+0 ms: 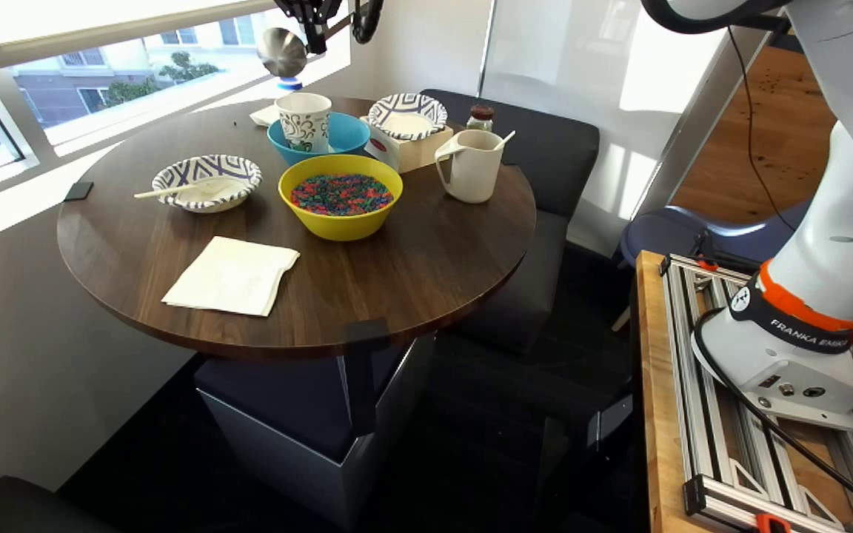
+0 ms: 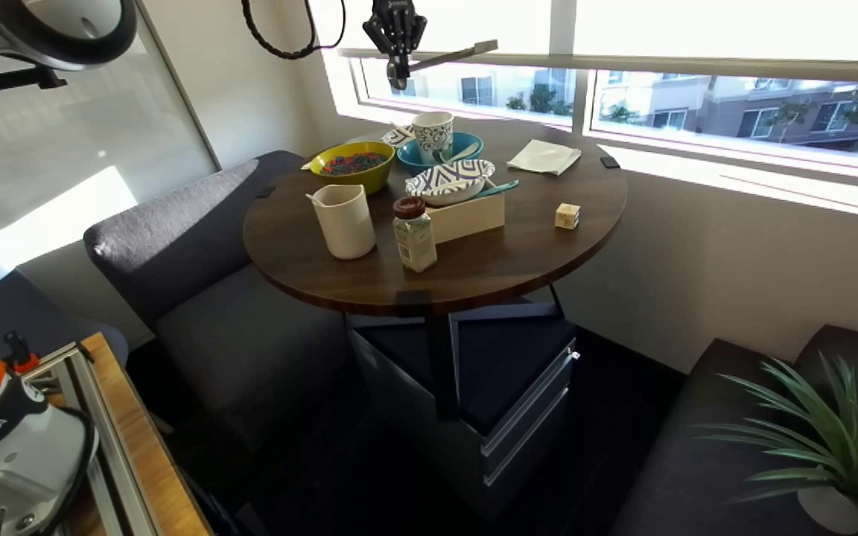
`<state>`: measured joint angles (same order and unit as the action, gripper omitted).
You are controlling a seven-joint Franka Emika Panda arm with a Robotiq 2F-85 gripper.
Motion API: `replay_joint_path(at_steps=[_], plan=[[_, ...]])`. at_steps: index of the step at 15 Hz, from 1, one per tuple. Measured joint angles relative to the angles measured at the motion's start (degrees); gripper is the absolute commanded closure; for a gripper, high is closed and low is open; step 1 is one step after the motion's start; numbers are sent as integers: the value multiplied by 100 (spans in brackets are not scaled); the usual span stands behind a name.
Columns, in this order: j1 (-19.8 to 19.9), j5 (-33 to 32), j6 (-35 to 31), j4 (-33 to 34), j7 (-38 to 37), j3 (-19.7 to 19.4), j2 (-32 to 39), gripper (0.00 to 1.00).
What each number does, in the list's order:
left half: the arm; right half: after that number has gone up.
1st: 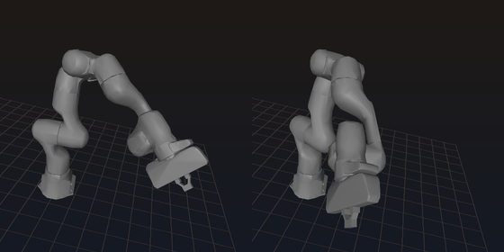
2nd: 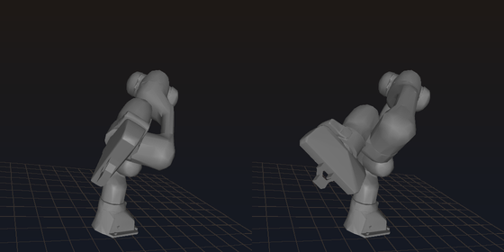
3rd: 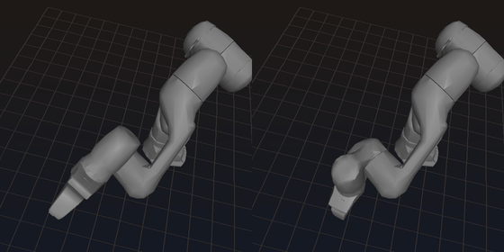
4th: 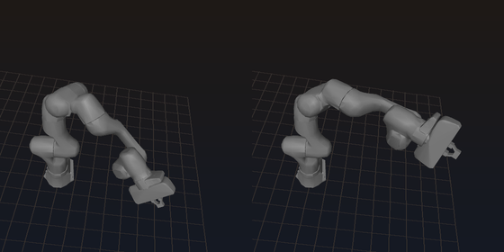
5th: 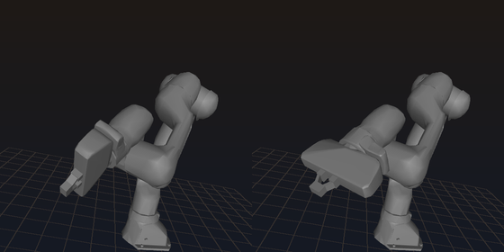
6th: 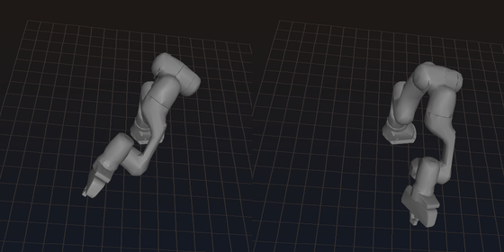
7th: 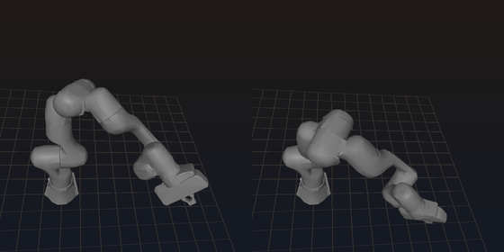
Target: Use the silver ladle to place cereal from the yellow bowl into the coffee cup.
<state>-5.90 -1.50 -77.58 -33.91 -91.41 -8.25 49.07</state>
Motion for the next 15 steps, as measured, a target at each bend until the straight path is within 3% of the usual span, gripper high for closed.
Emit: replay_joint_path(at_steps=[6, 15], plan=[[-774, -573, 14, -555, 661, -22, -215, 99], [-661, -316, -2035, -2699, 1603, 143, -1438, 99]])
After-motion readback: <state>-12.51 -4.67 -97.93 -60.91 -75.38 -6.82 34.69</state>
